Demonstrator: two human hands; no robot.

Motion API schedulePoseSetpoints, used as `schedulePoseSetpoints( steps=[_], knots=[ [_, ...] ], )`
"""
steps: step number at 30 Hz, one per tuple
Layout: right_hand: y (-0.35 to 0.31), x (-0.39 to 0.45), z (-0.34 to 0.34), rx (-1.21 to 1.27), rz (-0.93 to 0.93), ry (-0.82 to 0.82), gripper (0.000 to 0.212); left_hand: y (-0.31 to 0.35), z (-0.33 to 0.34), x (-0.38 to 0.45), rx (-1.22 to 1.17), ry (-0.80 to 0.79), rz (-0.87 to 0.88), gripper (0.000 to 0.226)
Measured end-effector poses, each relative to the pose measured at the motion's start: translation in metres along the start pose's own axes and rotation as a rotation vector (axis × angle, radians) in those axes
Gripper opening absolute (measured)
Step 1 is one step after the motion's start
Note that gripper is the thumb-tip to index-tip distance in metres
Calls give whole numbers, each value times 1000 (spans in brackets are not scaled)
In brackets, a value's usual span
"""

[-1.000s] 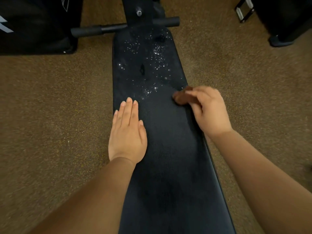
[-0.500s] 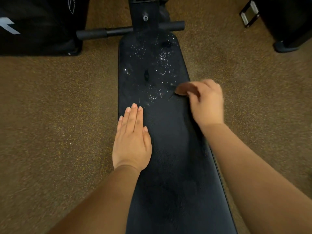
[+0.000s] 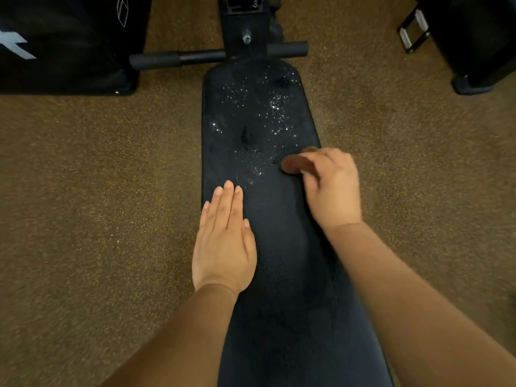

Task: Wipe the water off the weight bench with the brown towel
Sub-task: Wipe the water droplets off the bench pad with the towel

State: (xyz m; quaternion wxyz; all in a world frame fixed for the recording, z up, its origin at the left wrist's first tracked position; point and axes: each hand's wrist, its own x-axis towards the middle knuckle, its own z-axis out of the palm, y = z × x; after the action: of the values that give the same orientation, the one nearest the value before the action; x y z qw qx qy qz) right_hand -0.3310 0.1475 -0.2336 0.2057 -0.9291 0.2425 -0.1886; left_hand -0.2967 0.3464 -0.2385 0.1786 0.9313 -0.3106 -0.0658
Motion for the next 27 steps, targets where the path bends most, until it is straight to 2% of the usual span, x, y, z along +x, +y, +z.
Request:
schedulePoseSetpoints(
  steps=[2,4,6,8,10,12,14,16,19,23,25,27],
  knots=[
    [-25,-18,11,38,-52,-38,27,-1,0,1,0,1,1,53],
    [-31,-50,0,67,-215,-155,29,0,-1,1,-1,-3,4,53],
    [-16,-70,-22,75,-369,-265,27,0,-2,0,-4,-10,0,53],
    [8,-65,-38,29,-450,-308,24,1,-3,0,-6,-18,-6,53],
    [26,-45,-40,-13,-414,-274,25,1,-3,0,-8,-23,-6,53],
    [28,-16,-29,-34,-267,-164,24,1,-3,1,-9,-28,-10,53],
    [9,12,-8,-23,-75,-32,22,1,-4,1,-15,-29,-18,53],
    [-25,26,18,-2,15,-13,21,1,-5,1,-30,-27,-24,54],
    [-65,3,36,49,-128,-133,23,1,-5,2,-52,-23,-28,54],
    [-33,-20,1,37,-317,-232,29,2,-8,1,-130,-11,-42,49],
    [-7,-10,-11,-14,-321,-206,27,2,-9,1,-143,-5,-43,50],
    [3,7,-10,-37,-203,-144,23,2,-9,1,-144,1,-50,50]
  ],
)
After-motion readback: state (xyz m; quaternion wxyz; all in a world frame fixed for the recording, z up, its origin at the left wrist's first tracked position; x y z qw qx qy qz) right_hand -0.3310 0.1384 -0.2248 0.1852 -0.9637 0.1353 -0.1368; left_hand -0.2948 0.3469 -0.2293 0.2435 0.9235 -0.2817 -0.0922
